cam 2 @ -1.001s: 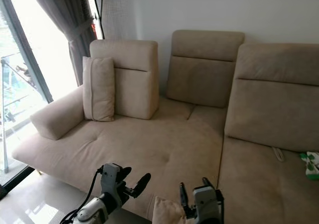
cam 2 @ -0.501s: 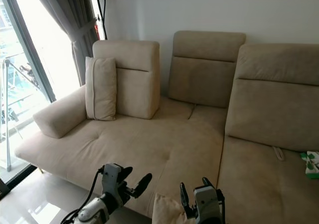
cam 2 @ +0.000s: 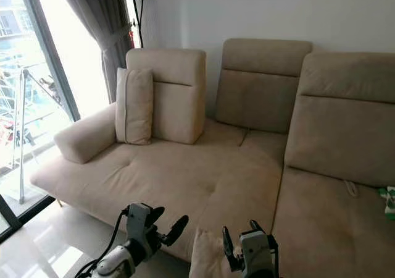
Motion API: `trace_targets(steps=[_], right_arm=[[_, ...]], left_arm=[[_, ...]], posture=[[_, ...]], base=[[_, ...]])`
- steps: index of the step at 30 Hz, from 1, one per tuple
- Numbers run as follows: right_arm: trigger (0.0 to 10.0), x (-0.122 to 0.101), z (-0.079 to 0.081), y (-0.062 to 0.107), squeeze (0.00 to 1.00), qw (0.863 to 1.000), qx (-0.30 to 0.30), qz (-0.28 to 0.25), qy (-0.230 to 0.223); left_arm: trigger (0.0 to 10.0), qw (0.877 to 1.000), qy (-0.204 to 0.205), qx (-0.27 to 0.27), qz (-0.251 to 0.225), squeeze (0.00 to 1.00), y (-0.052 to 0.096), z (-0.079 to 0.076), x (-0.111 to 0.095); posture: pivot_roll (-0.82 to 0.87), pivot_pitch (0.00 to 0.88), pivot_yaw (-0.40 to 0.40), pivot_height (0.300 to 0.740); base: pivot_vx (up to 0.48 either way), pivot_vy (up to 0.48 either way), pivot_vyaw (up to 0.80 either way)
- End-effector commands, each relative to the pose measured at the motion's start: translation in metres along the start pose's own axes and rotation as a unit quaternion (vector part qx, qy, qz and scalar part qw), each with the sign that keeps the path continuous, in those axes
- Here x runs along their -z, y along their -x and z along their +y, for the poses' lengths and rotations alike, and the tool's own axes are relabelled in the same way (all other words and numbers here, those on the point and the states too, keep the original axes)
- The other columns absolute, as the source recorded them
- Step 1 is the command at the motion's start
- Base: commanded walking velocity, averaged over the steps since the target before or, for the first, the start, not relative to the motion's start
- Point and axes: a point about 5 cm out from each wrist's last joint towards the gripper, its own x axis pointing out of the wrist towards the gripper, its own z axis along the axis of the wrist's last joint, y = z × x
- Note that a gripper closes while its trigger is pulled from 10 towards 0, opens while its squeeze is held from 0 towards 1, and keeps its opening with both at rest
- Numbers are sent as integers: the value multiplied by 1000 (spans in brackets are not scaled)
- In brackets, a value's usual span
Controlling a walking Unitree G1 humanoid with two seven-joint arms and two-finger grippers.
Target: Move the pillow to the sofa from floor
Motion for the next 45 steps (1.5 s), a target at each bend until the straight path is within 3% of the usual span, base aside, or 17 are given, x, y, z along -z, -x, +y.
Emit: trace_targets(steps=[1,20,21,23,26,28,29,31,35,37,39,45], right_arm=[[10000,4,2,1,0,1000,2,10,-8],[10000,4,1,4,0,1000,10,11,-11],[10000,7,-6,6,0,1000,3,23,-7],[10000,11,-16,6,0,999,1,39,0],[10000,12,-21,5,0,999,1,48,5],[10000,16,-45,0,0,996,-3,81,32],[10000,16,-65,-4,0,993,-11,106,54],[10000,16,-65,-4,0,993,-11,106,54],[10000,12,-84,-8,0,989,-32,125,76],[10000,11,-88,-10,0,987,-52,133,80],[10000,10,-88,-15,0,977,-125,145,92],[10000,8,-82,-20,0,969,-178,142,97]], left_arm=[[10000,1000,-4,1,8,0,2,1,3],[10000,1000,-4,8,8,0,0,-2,4],[10000,994,-87,67,6,0,0,-13,0],[10000,984,-138,112,3,0,0,-23,-3],[10000,982,-146,121,1,0,-1,-25,-4],[10000,975,-171,141,-4,0,-4,-30,-9],[10000,972,-182,150,-5,0,-5,-31,-10],[10000,972,-182,150,-5,0,-5,-31,-10],[10000,971,-183,152,-2,0,-5,-31,-10],[10000,970,-186,154,-1,0,-4,-31,-9],[10000,968,-194,158,2,0,-3,-31,-8],[10000,966,-205,160,1,0,-2,-31,-8]], posture=[[89,0,83,630],[75,0,89,570],[68,0,95,570],[68,0,95,570],[61,0,101,570],[48,0,109,570],[42,0,113,570],[42,0,113,570],[33,0,118,570],[30,0,121,570],[35,0,126,570],[41,0,127,570]], base=[[0,0,0],[0,0,0],[0,0,0],[0,0,0],[0,0,0],[0,0,0],[0,0,0],[0,0,0],[0,0,0],[0,0,0],[0,0,0],[0,0,0]])
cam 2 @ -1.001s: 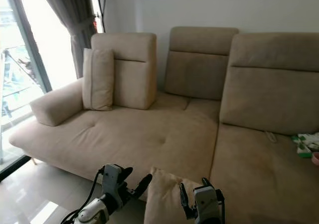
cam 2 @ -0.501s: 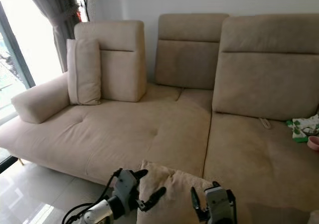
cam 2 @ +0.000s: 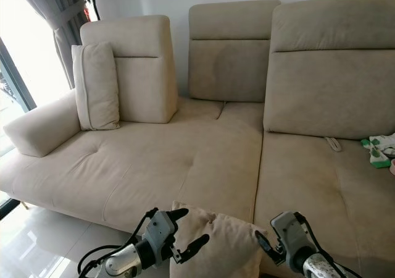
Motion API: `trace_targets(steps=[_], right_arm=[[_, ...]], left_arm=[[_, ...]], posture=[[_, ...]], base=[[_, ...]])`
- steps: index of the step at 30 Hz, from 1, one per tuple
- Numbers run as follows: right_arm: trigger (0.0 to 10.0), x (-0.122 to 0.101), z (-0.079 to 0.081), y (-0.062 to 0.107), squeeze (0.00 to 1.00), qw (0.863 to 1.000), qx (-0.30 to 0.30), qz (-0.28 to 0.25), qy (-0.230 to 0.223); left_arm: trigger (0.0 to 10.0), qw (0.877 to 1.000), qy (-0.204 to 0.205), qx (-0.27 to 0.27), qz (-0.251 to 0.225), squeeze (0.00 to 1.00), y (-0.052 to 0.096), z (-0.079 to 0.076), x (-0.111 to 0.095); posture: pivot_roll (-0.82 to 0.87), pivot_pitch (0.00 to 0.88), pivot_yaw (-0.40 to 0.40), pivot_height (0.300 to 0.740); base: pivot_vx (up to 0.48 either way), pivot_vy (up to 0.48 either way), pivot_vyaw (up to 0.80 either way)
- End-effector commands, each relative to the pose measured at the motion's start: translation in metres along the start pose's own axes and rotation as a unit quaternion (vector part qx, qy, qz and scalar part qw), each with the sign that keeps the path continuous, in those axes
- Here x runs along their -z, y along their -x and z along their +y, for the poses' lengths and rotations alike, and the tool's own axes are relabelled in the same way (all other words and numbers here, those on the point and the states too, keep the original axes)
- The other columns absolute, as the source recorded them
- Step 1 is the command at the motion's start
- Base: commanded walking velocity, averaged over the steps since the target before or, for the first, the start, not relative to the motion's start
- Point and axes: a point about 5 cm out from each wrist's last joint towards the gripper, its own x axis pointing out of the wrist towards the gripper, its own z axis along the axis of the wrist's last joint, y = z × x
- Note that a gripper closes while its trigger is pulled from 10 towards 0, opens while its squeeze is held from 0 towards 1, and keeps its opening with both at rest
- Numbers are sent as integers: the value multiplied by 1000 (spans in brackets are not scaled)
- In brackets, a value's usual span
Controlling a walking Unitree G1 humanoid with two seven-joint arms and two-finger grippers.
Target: Move the pillow to the sofa from floor
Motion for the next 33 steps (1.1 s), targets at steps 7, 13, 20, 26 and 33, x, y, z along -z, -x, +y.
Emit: trace_targets(steps=[7,13,20,26,33], right_arm=[[10000,-2,1,-18,1000,999,-53,4,-1],[10000,7,-7,-20,0,998,-28,38,46],[10000,8,-10,-26,0,997,-12,50,63],[10000,5,-2,-41,0,997,-24,52,56],[10000,16,7,-46,0,997,-24,75,20]], left_arm=[[10000,999,-36,-1,9,0,7,6,0],[10000,999,-47,-5,15,0,14,8,2],[10000,998,-53,-10,19,0,17,9,3],[10000,998,-63,-5,20,0,18,9,2],[10000,997,-67,-9,23,0,20,9,1]], posture=[[77,0,131,570],[102,0,129,570],[117,0,131,570],[127,0,132,570],[149,0,130,570]], base=[[0,0,0],[0,0,0],[0,0,0],[0,0,0],[0,0,0]])
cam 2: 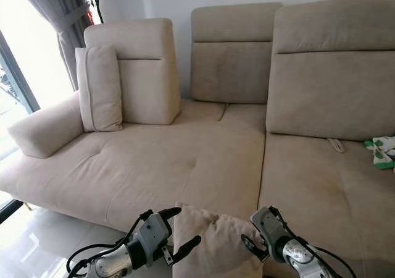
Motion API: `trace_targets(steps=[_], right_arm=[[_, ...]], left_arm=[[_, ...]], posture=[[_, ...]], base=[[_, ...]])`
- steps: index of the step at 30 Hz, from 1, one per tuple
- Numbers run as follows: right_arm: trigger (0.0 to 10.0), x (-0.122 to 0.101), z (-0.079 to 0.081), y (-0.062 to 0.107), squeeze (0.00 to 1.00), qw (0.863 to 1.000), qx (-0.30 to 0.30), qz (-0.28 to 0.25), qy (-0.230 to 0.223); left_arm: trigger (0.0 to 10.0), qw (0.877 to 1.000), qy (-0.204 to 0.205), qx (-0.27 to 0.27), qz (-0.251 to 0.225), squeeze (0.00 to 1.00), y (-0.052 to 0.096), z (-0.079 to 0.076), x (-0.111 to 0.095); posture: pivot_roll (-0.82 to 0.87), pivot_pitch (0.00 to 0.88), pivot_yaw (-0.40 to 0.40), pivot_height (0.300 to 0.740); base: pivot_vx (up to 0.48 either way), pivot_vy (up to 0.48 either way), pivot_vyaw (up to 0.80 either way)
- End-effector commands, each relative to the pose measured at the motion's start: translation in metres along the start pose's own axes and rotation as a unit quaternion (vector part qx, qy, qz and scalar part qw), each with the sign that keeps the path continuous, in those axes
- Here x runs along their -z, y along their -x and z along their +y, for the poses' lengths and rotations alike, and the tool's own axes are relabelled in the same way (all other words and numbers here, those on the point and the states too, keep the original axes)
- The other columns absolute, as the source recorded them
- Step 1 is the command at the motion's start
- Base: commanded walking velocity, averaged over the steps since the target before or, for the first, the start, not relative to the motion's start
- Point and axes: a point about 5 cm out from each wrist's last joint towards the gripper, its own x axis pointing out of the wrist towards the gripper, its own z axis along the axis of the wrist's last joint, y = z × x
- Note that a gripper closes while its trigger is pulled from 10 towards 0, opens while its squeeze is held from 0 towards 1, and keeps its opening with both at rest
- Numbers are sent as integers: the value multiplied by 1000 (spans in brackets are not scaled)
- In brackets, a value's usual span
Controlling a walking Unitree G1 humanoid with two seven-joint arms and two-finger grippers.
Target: Move the pillow to the sofa from floor
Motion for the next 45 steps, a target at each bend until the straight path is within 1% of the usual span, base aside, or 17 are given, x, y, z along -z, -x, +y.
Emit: trace_targets(steps=[1,10,11,12,13,14,15,19,21,22,24,26,29,37,41,43,45], right_arm=[[10000,0,6,-3,0,1000,-6,1,-6],[10000,8,13,-6,0,1000,6,24,-16],[9529,8,12,-7,0,999,9,25,-20],[6353,8,12,-7,0,999,11,26,-23],[6353,8,12,-7,0,999,11,26,-23],[3569,9,12,-7,0,999,12,26,-26],[0,9,12,-7,0,999,12,27,-28],[0,9,14,-8,0,999,11,25,-28],[0,9,16,-8,0,1000,12,22,-1],[0,9,16,-8,0,1000,12,22,-1],[0,9,17,-8,0,1000,16,21,14],[0,13,24,-6,0,999,7,18,30],[0,15,29,-4,0,999,-1,14,36],[0,11,36,0,0,998,-8,-26,63],[0,4,46,6,0,990,-36,-59,121],[0,3,48,7,0,988,-41,-64,132],[0,5,58,14,0,978,-73,-70,182]], left_arm=[[10000,1000,-9,0,10,0,4,0,2],[10000,1000,-24,-2,18,0,6,2,1],[10000,999,-32,-2,20,0,6,5,0],[10000,999,-38,-4,21,0,6,8,-1],[10000,999,-38,-4,21,0,6,8,-1],[10000,999,-40,-11,25,0,5,13,-1],[10000,999,-40,-16,28,0,4,16,-2],[10000,998,-43,-20,52,0,3,24,1],[10000,990,-32,2,136,0,6,28,19],[10000,990,-32,2,136,0,6,28,19],[10000,985,-25,12,172,0,9,29,27],[10000,971,-17,36,237,0,18,31,42],[10000,963,-20,50,265,0,22,31,48],[10000,961,-49,70,263,0,15,33,42],[10000,968,-83,63,228,0,-2,43,24],[10000,969,-89,61,221,0,-5,46,19],[10000,969,-107,62,214,0,-10,53,11]], posture=[[149,0,130,570],[164,0,130,570],[165,0,130,570],[165,0,130,570],[165,0,130,570],[166,0,128,570],[164,0,129,570],[162,0,127,570],[157,0,122,570],[157,0,122,570],[155,0,121,570],[142,0,117,570],[136,0,115,570],[107,0,114,570],[88,0,111,570],[88,0,111,570],[70,0,108,570]], base=[[0,0,0],[0,0,0],[0,0,0],[0,0,0],[0,0,0],[0,0,0],[0,0,0],[0,0,0],[0,0,0],[0,0,0],[0,0,0],[0,0,0],[0,0,0],[0,0,0],[0,0,0],[0,0,0],[0,0,0]])
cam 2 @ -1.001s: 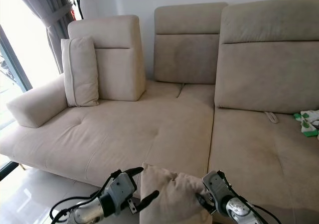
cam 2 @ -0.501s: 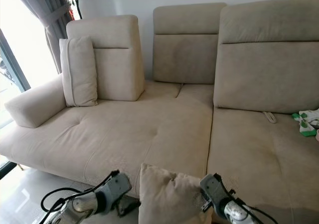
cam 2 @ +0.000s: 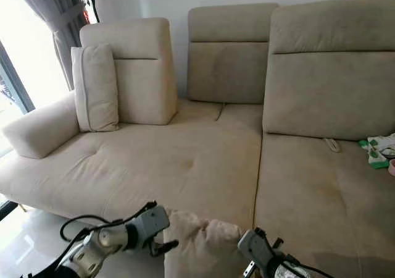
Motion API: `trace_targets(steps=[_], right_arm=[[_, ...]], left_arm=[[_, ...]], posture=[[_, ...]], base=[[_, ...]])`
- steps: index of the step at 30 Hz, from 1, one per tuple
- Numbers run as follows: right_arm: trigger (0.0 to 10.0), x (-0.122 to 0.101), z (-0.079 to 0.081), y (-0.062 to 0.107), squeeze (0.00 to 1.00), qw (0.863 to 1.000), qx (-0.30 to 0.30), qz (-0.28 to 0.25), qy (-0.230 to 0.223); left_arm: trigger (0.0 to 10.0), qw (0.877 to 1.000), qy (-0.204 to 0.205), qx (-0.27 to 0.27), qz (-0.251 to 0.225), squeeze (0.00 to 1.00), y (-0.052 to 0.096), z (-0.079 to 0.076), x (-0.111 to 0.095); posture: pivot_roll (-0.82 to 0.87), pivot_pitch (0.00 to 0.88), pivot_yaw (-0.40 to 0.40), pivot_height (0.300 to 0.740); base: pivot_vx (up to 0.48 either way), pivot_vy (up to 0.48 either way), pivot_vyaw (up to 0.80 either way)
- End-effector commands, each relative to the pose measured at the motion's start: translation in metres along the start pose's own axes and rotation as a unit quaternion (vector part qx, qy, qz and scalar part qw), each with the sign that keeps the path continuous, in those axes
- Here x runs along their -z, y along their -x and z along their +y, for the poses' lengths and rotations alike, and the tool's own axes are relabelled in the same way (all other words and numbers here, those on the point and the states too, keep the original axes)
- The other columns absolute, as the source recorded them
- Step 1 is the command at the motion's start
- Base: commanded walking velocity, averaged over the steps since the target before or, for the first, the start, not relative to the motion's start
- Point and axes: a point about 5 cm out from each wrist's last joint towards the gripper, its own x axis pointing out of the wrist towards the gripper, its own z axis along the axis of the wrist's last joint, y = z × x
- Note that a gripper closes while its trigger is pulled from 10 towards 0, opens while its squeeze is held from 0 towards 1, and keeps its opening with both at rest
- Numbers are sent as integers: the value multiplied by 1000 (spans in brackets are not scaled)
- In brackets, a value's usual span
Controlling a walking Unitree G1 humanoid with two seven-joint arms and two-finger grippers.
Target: Move the pillow to the sofa from floor
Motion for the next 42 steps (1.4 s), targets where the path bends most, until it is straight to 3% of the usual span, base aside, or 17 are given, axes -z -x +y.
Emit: trace_targets(steps=[1,4,8,10,12,20,25,30,34,38,42], right_arm=[[0,-5,18,5,0,996,-56,-14,67],[0,-5,21,7,0,994,-66,-16,85],[0,-13,22,12,0,990,-73,-31,118],[0,-18,23,15,0,987,-75,-40,137],[0,-20,23,17,0,986,-76,-42,146],[0,-31,18,23,0,980,-62,-56,183],[0,-48,11,18,0,973,-62,-70,212],[0,-49,10,18,0,971,-67,-69,219],[0,-58,7,17,0,969,-57,-81,228],[0,-67,2,16,0,968,-22,-92,230],[0,-68,2,16,0,968,-17,-92,232]], left_arm=[[10000,999,-26,5,22,0,1,8,2],[10000,999,-32,7,31,0,1,11,3],[10000,993,-79,35,84,0,4,14,16],[10000,983,-118,68,124,0,8,13,27],[10000,979,-125,82,139,0,10,12,31],[10000,973,-125,108,161,0,13,9,40],[10000,980,-118,95,129,0,2,9,26],[10000,981,-118,92,120,0,-1,10,21],[10000,976,-129,108,139,0,1,7,28],[10000,960,-127,173,182,0,11,-6,47],[10000,953,-127,189,198,0,14,-7,52]], posture=[[70,0,108,570],[70,0,108,570],[52,0,109,570],[49,0,109,570],[44,0,109,570],[35,0,110,570],[32,0,107,570],[41,0,101,570],[43,0,100,570],[43,0,99,570],[45,0,99,570]], base=[[0,0,0],[0,0,0],[0,0,0],[0,0,0],[0,0,0],[0,0,0],[0,0,0],[0,0,0],[0,0,0],[0,0,0],[0,0,0]])
